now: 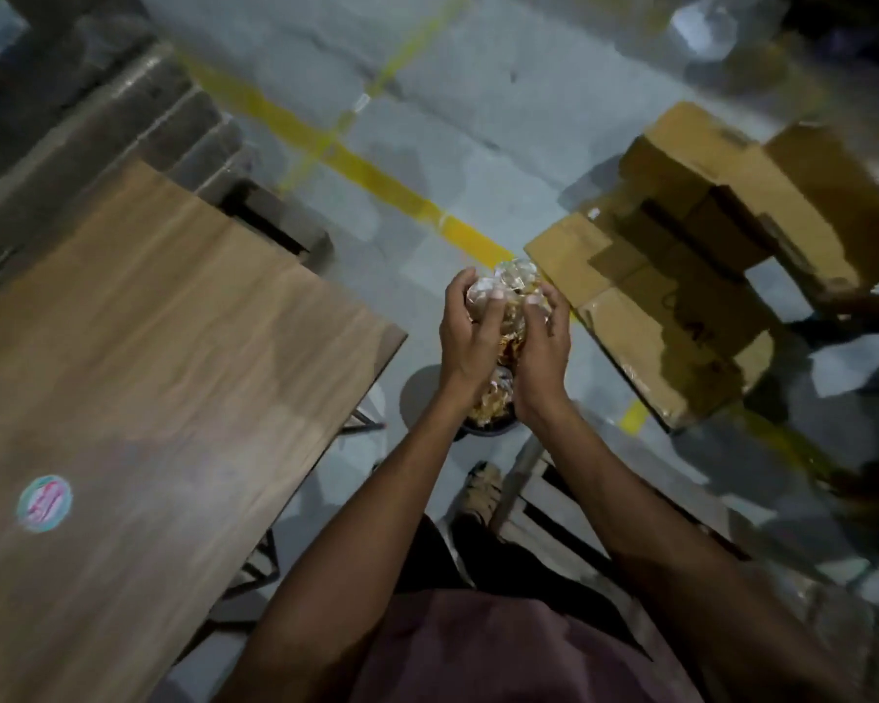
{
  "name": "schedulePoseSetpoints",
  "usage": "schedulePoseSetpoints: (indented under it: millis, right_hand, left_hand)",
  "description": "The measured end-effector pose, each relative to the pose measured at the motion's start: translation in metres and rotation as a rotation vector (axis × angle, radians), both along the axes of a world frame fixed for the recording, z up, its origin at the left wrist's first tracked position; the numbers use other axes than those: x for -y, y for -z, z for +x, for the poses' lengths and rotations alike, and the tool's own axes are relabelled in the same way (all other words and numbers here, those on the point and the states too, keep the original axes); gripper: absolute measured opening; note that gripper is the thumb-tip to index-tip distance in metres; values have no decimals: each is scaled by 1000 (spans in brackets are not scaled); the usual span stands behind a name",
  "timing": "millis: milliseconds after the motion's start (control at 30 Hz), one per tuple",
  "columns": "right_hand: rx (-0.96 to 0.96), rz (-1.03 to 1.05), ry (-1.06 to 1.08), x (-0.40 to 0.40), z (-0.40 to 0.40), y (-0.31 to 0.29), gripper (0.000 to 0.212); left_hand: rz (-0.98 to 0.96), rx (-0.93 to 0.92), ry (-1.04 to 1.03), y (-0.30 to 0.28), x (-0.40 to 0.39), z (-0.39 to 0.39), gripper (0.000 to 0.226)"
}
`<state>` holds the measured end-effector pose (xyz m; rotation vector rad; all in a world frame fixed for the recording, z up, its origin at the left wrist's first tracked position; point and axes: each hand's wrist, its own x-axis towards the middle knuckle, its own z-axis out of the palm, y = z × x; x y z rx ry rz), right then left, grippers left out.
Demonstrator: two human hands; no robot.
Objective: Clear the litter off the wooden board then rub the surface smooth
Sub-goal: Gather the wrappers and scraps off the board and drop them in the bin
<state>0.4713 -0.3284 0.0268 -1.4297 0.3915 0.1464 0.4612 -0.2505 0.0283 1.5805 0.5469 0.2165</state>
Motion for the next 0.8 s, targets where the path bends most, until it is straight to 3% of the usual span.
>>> schedulePoseSetpoints:
  millis: [300,533,600,700,800]
  right_hand:
    - [-182,-54,11,34,54,194,31]
    - [-267,-91,-26,51,61,383,35]
    - [-289,-130,-103,57,55,434,38]
    - [-311,-239,-308,63,43,504,59]
    - [-295,-420,-527,68,33,557,74]
  left_hand:
    - [-66,-260,97,192,27,56,38]
    - [-51,-504,193,397,26,55,71]
    - [-60,-551,213,443,23,48,76]
    - [29,-649,278,513,18,35,71]
    - [168,-659,395,539,13,29,56]
